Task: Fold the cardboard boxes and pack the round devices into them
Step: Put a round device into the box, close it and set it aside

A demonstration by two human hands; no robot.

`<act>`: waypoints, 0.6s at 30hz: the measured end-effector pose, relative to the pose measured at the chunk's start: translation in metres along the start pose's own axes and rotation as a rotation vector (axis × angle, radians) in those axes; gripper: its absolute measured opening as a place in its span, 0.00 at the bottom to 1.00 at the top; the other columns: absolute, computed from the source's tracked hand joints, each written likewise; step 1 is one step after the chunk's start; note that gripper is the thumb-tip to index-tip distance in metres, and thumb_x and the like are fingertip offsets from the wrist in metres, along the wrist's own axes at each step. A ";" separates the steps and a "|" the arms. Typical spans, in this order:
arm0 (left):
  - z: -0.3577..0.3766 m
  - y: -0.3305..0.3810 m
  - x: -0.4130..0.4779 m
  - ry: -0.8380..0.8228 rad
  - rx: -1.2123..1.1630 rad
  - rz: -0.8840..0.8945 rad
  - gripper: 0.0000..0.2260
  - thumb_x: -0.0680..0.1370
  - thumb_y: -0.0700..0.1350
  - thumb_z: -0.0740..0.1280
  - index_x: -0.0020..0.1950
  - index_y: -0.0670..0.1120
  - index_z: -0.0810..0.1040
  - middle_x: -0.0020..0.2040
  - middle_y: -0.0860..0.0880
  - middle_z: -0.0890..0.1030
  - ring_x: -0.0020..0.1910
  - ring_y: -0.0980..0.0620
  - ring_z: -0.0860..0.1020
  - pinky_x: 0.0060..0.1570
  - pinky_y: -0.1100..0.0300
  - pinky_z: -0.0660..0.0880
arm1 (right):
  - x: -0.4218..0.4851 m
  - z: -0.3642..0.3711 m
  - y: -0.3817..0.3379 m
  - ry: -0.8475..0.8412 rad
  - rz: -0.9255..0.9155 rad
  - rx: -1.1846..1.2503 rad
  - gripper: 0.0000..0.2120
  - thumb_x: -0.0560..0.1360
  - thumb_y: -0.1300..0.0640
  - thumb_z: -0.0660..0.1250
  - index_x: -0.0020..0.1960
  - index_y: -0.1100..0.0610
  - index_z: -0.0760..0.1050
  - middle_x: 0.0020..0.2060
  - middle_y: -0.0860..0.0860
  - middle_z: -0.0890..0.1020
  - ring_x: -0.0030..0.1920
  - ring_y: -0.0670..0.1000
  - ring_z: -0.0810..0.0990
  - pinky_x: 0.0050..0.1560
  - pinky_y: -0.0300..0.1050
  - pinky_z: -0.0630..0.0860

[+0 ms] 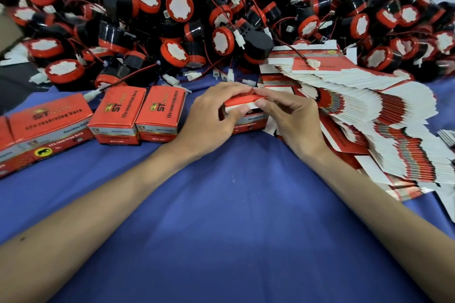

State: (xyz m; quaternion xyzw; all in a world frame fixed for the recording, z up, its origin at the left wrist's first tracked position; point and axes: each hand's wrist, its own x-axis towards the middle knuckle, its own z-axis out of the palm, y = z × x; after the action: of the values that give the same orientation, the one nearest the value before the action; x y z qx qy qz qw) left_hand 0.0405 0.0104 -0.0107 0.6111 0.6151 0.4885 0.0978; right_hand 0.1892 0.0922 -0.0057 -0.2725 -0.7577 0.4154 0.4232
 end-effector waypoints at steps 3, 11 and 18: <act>0.000 0.000 0.001 0.011 0.041 0.023 0.15 0.78 0.38 0.67 0.65 0.43 0.78 0.63 0.49 0.78 0.65 0.52 0.73 0.68 0.55 0.67 | -0.006 0.002 0.003 0.041 -0.083 -0.238 0.15 0.75 0.60 0.70 0.61 0.53 0.78 0.51 0.51 0.76 0.53 0.47 0.76 0.56 0.37 0.74; -0.003 -0.002 0.002 -0.035 0.010 0.009 0.14 0.78 0.38 0.66 0.64 0.42 0.78 0.64 0.50 0.78 0.66 0.58 0.70 0.70 0.63 0.62 | -0.008 0.000 0.001 0.037 -0.037 -0.221 0.17 0.74 0.62 0.70 0.61 0.52 0.77 0.44 0.52 0.78 0.46 0.50 0.77 0.50 0.40 0.76; 0.000 -0.001 0.000 -0.022 0.101 0.067 0.16 0.76 0.42 0.71 0.64 0.43 0.79 0.64 0.50 0.78 0.67 0.53 0.72 0.70 0.61 0.64 | -0.001 -0.002 0.004 0.088 -0.017 -0.155 0.14 0.70 0.63 0.74 0.55 0.53 0.80 0.39 0.47 0.73 0.39 0.37 0.72 0.43 0.29 0.70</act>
State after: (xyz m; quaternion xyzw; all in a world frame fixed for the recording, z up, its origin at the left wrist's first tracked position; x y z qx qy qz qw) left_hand 0.0396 0.0102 -0.0115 0.6408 0.6171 0.4531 0.0570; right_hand 0.1911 0.0944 -0.0088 -0.3160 -0.7707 0.3394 0.4371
